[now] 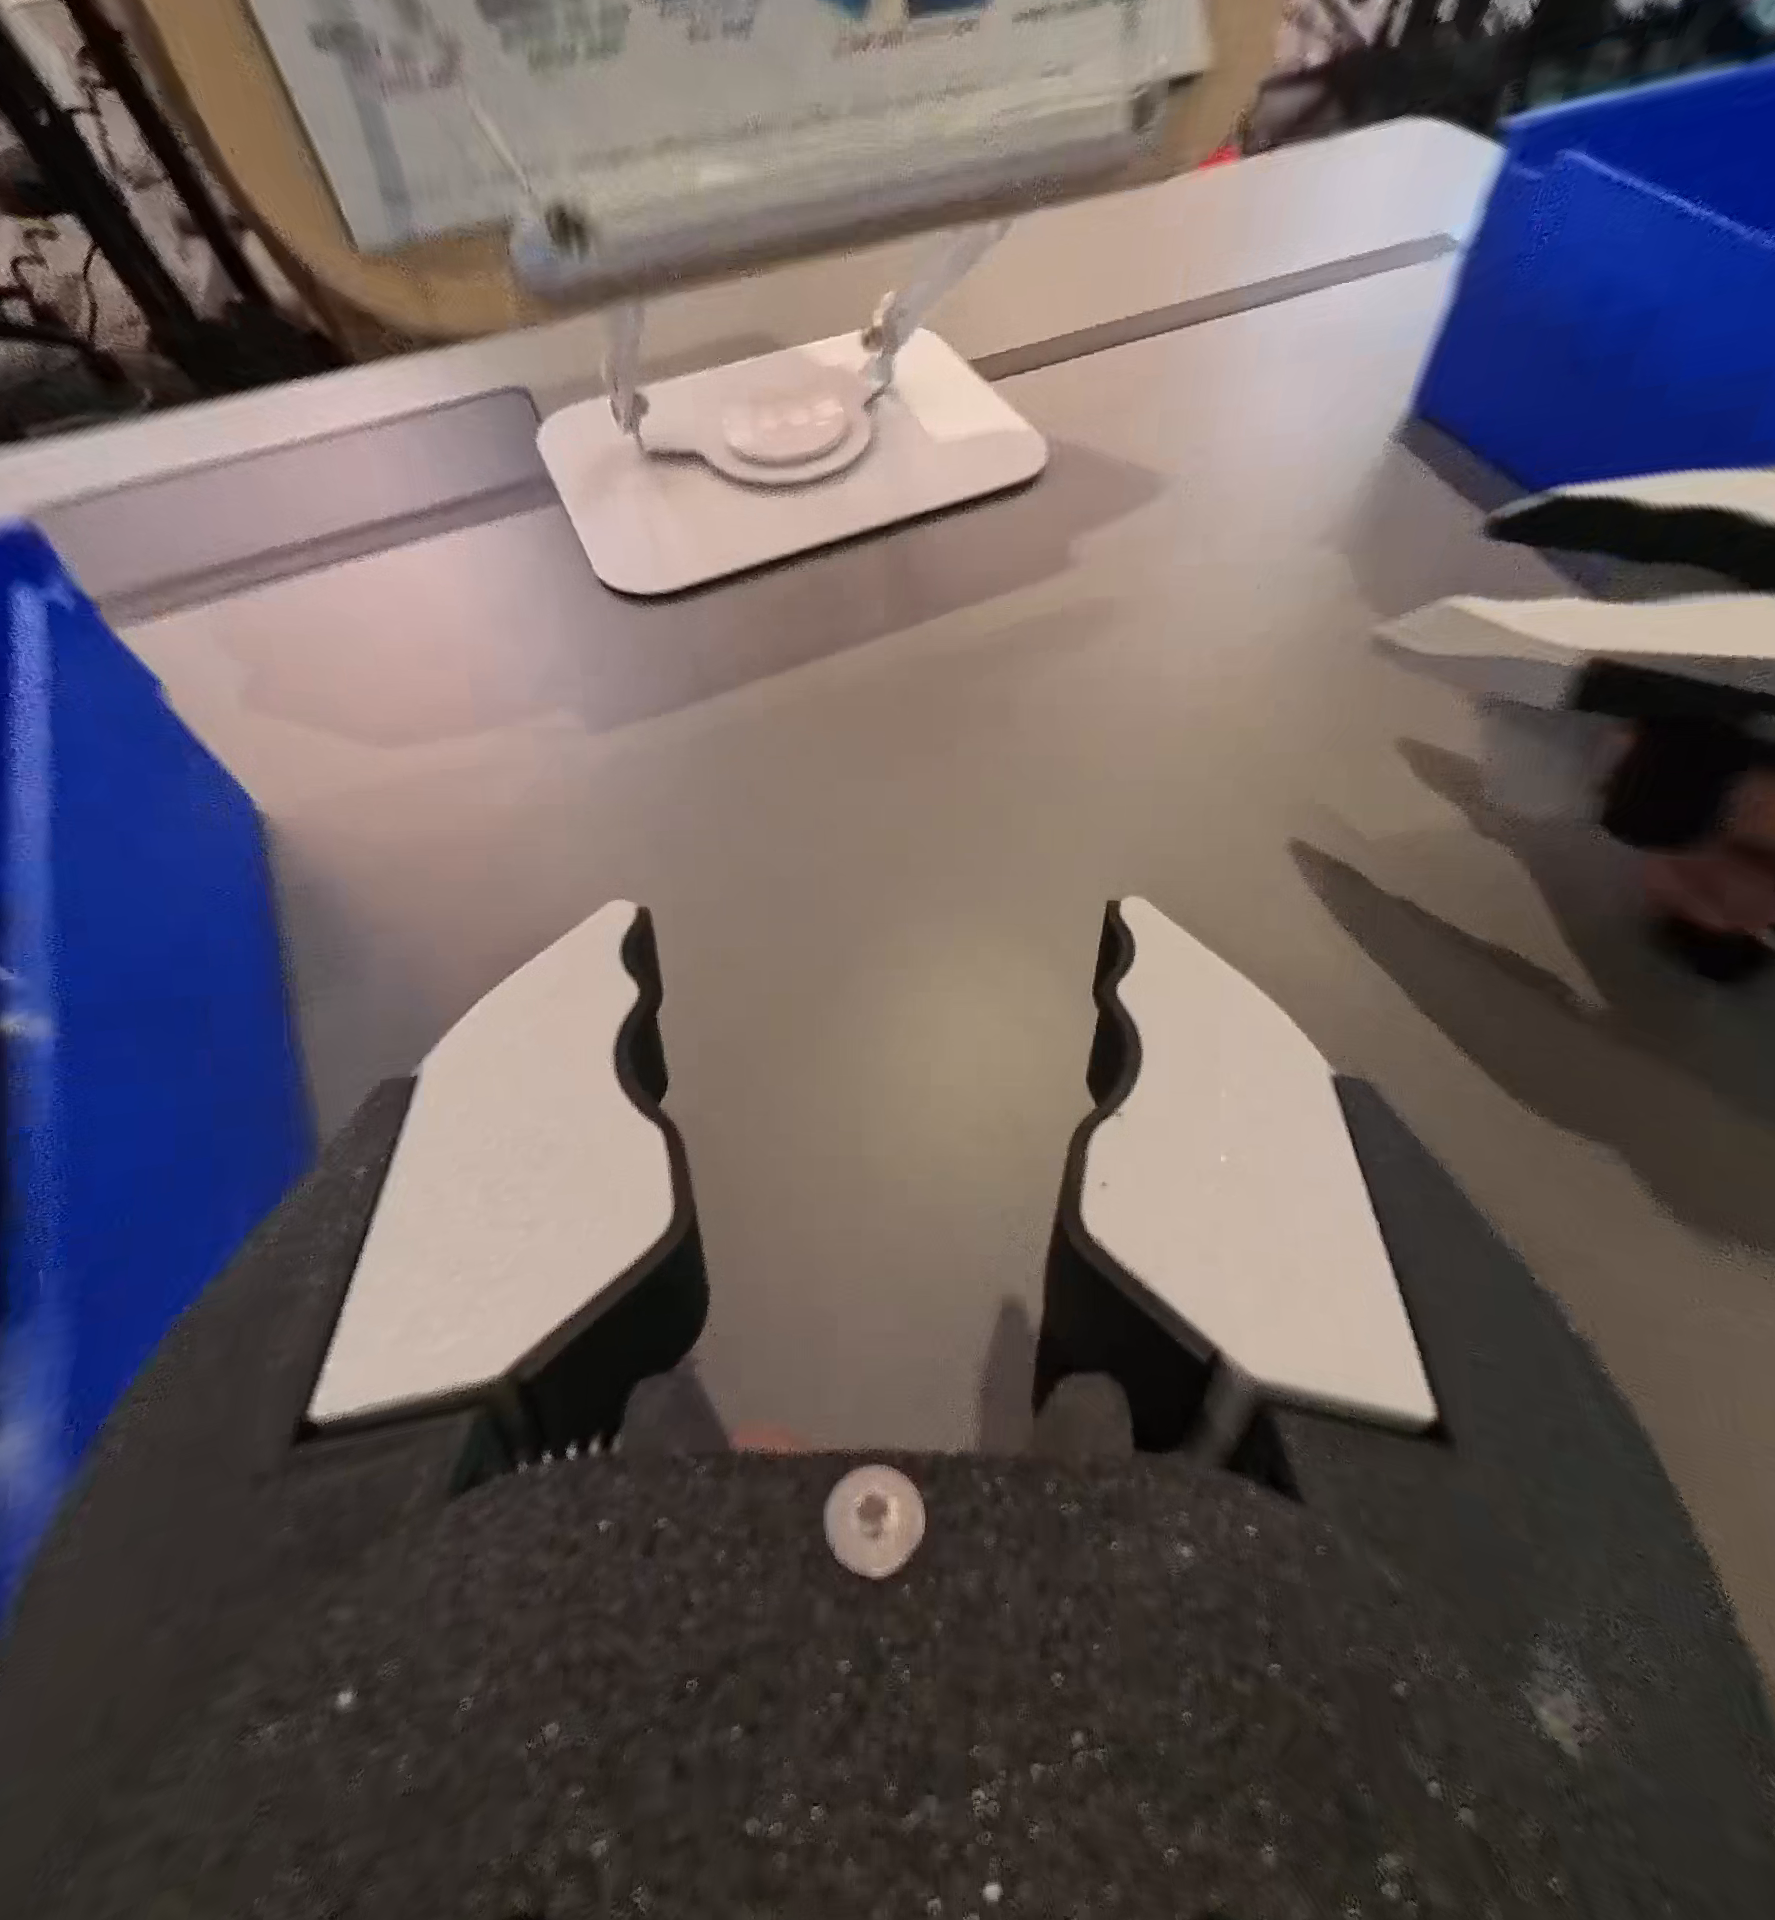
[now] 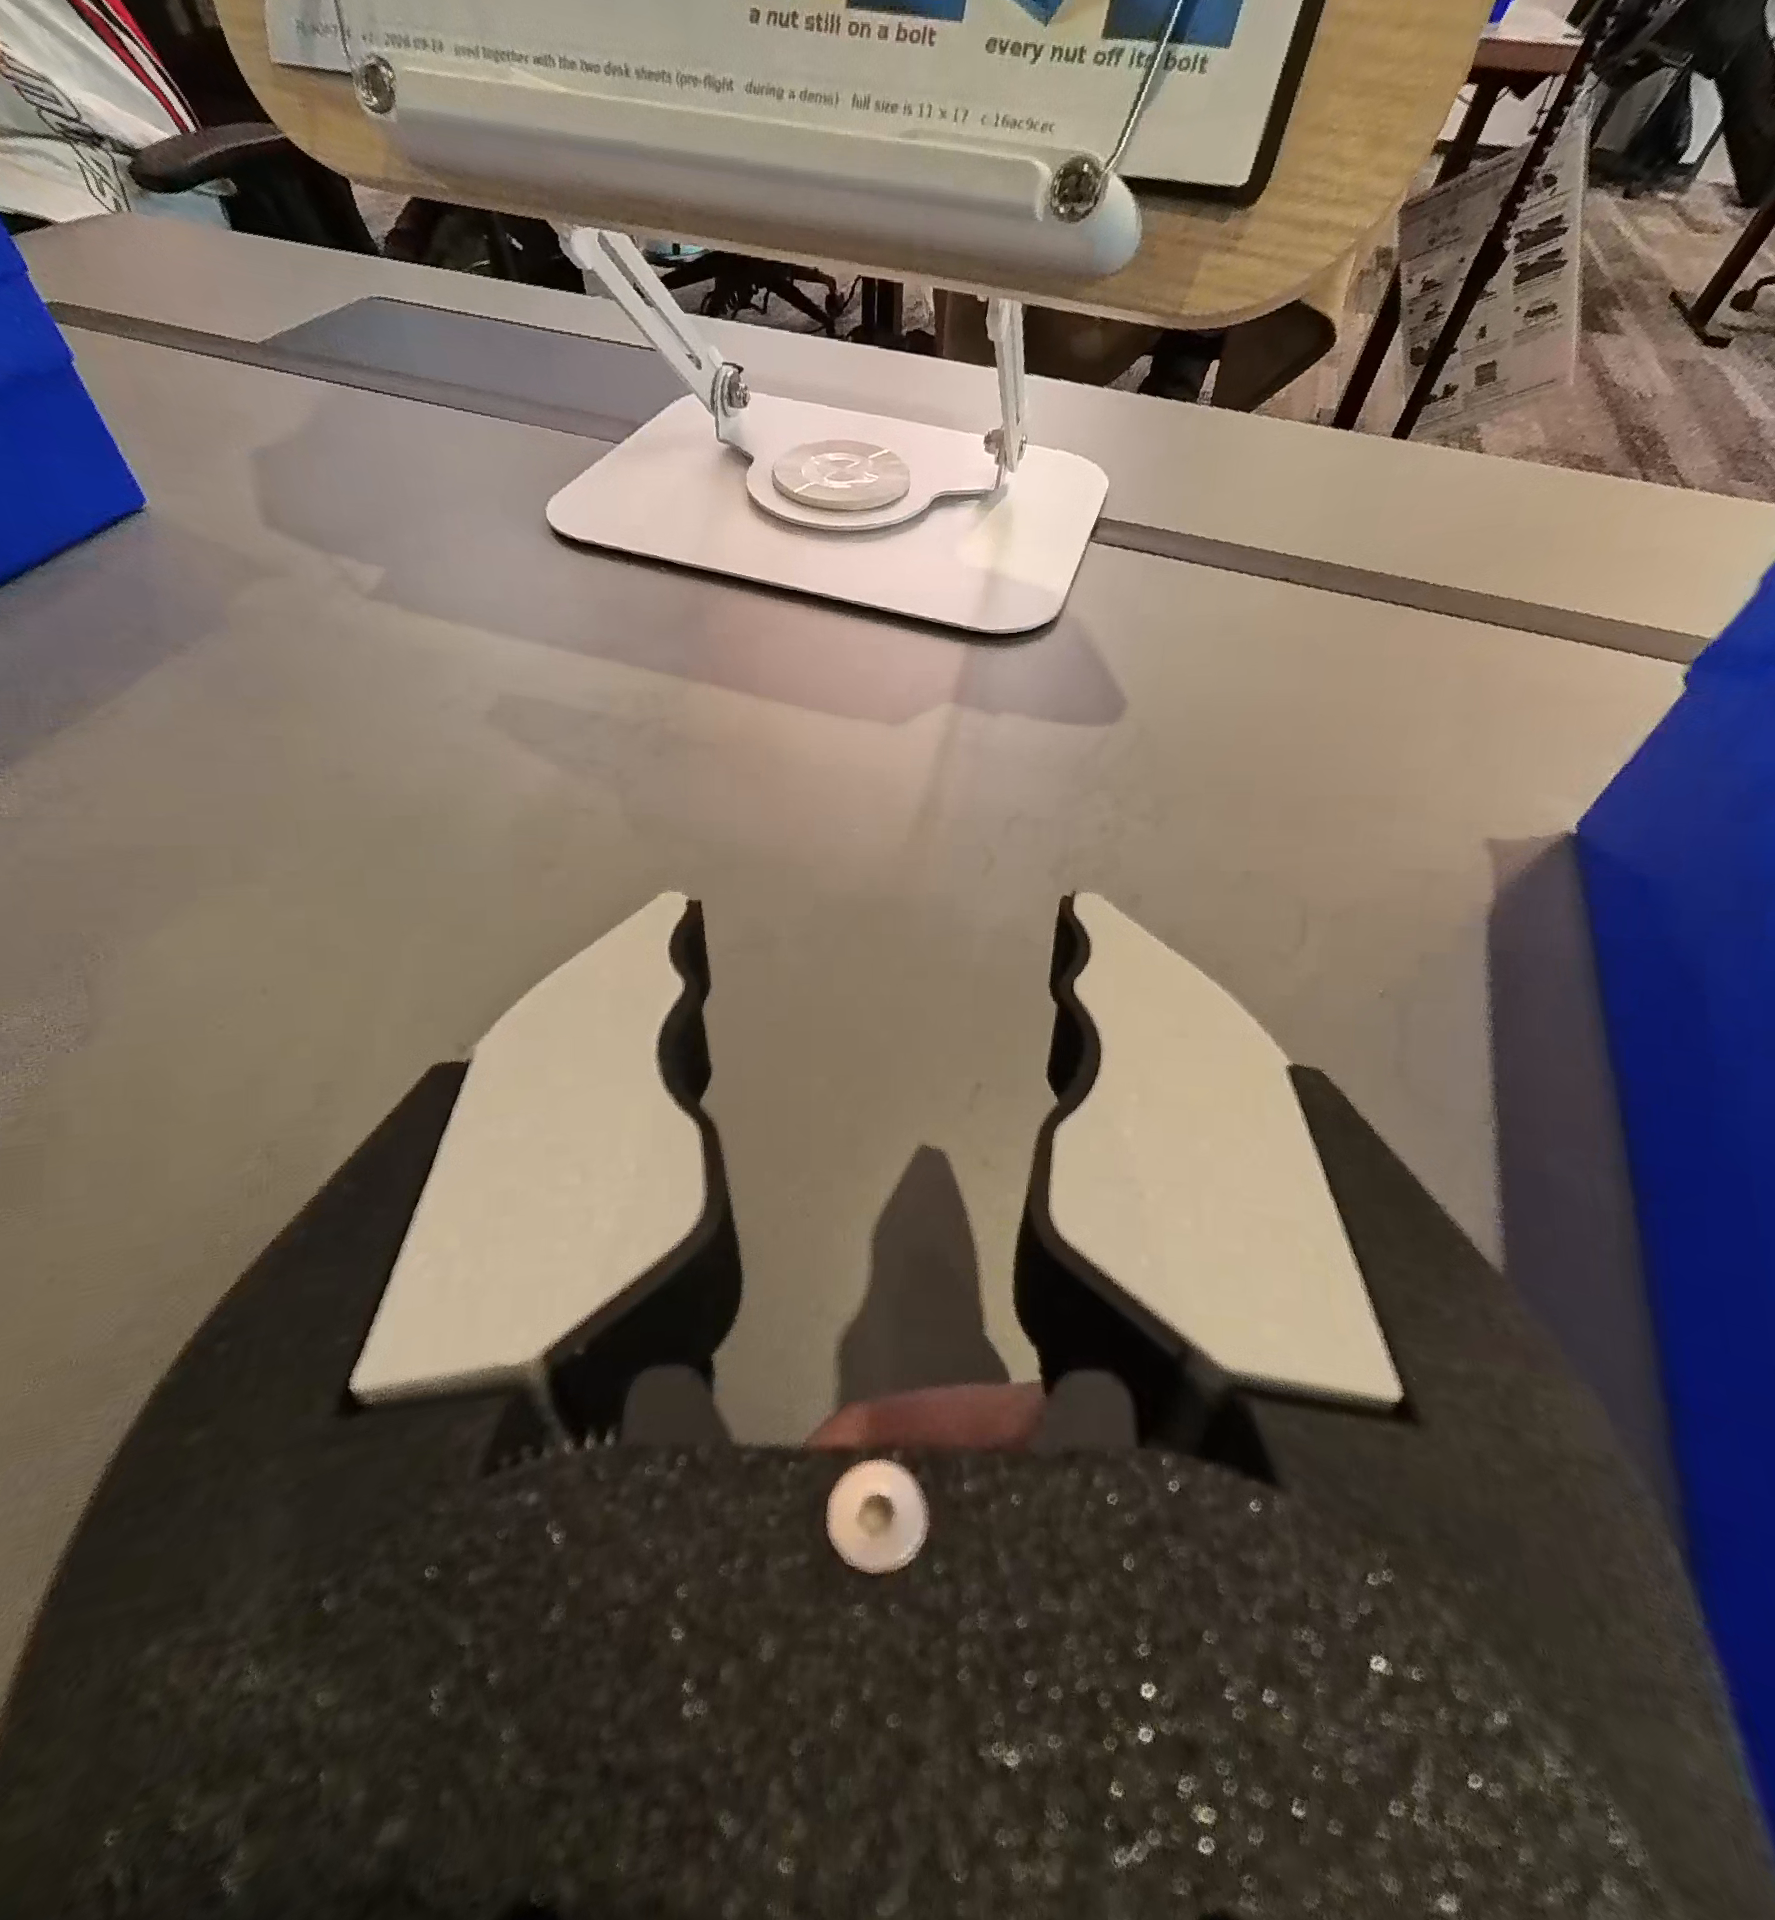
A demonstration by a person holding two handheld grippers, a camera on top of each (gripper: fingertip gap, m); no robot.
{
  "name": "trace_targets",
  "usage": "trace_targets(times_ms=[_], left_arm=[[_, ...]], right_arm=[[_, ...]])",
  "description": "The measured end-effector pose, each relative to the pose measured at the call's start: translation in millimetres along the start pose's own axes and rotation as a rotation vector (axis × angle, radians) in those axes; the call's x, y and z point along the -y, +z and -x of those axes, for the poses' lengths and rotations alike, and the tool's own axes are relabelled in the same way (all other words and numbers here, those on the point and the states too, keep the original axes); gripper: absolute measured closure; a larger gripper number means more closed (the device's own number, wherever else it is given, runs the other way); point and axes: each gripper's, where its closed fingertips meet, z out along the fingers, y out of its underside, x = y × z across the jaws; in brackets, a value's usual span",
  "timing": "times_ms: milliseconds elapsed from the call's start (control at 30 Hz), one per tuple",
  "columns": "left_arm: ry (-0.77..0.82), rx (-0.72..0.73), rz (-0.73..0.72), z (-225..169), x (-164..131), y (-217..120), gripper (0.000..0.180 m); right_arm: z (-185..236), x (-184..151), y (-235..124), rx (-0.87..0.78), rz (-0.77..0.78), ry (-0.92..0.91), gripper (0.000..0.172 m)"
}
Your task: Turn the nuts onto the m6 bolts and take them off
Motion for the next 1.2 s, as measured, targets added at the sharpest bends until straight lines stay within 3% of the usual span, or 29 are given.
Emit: trace_targets(times_ms=[100, 167, 300, 500, 667, 1000, 1200], left_arm=[[0.093, -0.06, 0.102, 14.4, 26.3, -68.1, 0.101], [0.164, -0.043, 0.187, 46.1, 38.9, -105.8, 0.107], [0.307, 0.034, 0.457, 126.6, 24.7, -134.0, 0.107], [0.376, -0.141, 0.69, 165.3, -47.2, -96.7, 0.117], [0.349, -0.181, 0.798, 184.5, -99.3, -54.0, 0.126], [0.363, -0.224, 0.902, 196.1, -133.0, -32.8, 0.14], [0.356, -0.267, 0.917, 193.5, -134.3, -37.0, 0.171]], right_arm=[[1.8, -0.9, 0.8, 0.002, 0.009, -0.014, 0.108], [3.3, -1.1, 1.3, -0.001, 0.012, -0.03, 0.108], [4.5, -2.1, 2.4, 0.004, 0.021, -0.037, 0.108], [5.2, -1.6, 1.8, 0.014, 0.016, -0.031, 0.109], [5.3, -1.4, 1.5, 0.011, 0.013, -0.036, 0.11], [7.1, -2.2, 2.2, 0.012, 0.02, -0.05, 0.111], [7.3, -2.4, 2.2, 0.014, 0.021, -0.049, 0.111]])
